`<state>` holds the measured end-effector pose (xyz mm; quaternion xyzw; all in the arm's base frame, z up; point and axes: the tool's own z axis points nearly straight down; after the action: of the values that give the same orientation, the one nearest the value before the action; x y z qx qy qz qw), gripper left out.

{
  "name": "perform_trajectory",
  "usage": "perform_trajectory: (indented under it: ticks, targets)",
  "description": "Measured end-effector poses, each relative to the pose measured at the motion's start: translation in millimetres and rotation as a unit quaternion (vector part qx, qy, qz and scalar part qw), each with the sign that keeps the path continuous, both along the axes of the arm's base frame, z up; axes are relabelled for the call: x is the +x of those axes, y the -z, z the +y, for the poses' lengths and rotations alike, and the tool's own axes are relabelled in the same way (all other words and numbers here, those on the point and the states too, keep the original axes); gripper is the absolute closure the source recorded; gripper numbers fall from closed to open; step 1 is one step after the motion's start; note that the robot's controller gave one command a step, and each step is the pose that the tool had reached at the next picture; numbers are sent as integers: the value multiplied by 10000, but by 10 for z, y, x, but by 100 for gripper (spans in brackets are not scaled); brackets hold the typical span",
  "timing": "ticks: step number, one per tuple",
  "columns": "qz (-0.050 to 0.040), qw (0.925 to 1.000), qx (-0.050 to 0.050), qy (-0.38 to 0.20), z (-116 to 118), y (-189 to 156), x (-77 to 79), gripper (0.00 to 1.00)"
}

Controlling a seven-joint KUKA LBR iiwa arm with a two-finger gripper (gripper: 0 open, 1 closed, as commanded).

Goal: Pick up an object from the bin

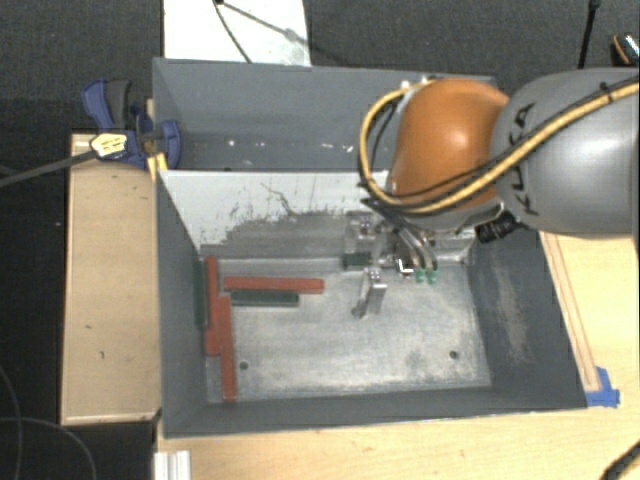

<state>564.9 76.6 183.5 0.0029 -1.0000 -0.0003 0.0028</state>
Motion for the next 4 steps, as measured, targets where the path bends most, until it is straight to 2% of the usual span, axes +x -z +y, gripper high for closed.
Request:
perform_trajectory:
  ticks: [1,2,3,4]
  targets:
    - [-12,9908,9,-1350,845,1158,75,0]
    - [-62,9986,9,-518,733,821,128,0]
    - [-57,9976,11,688,1038,755,220,0]
    - [-18,9897,-10,1431,1154,1141,219,0]
